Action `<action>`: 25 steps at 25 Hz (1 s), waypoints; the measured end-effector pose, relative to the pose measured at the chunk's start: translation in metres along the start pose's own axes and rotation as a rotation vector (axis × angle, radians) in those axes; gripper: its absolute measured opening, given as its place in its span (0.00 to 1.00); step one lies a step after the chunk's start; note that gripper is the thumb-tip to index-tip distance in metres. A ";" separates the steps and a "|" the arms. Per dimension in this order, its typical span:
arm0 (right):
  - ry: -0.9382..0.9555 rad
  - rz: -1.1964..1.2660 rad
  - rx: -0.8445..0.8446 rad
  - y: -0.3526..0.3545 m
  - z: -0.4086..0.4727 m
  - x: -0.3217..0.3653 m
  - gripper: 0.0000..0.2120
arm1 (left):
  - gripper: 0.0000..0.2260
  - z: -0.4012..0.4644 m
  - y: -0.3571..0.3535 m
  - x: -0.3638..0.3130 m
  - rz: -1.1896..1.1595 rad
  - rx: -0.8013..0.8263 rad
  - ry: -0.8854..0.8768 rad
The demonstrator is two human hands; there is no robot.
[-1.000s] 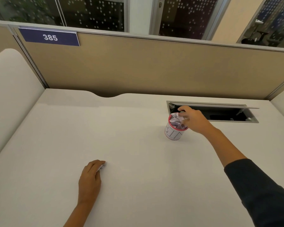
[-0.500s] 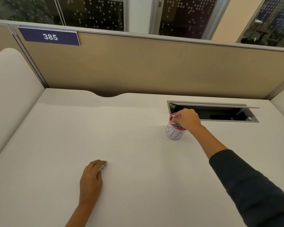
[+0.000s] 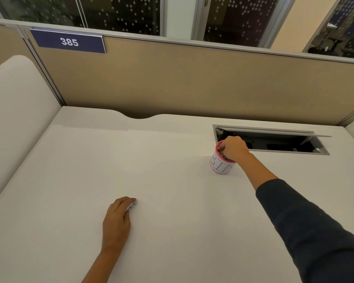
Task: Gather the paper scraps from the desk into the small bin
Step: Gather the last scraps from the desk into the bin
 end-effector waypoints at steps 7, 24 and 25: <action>0.102 0.280 -0.041 0.043 -0.014 -0.012 0.09 | 0.18 0.001 0.008 -0.004 -0.086 -0.027 -0.013; 0.163 1.197 -0.087 -0.049 -0.194 0.066 0.11 | 0.11 -0.024 -0.070 -0.110 -1.644 0.380 0.963; 0.249 1.080 -0.122 -0.043 -0.200 0.072 0.14 | 0.12 -0.027 -0.070 -0.115 -1.679 0.365 0.994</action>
Point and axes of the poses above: each hand's wrist, its own z-axis towards the middle knuckle, its own y-axis out of the back of the hand, x = y × z, the point moved 9 cm from there along z, towards the middle knuckle
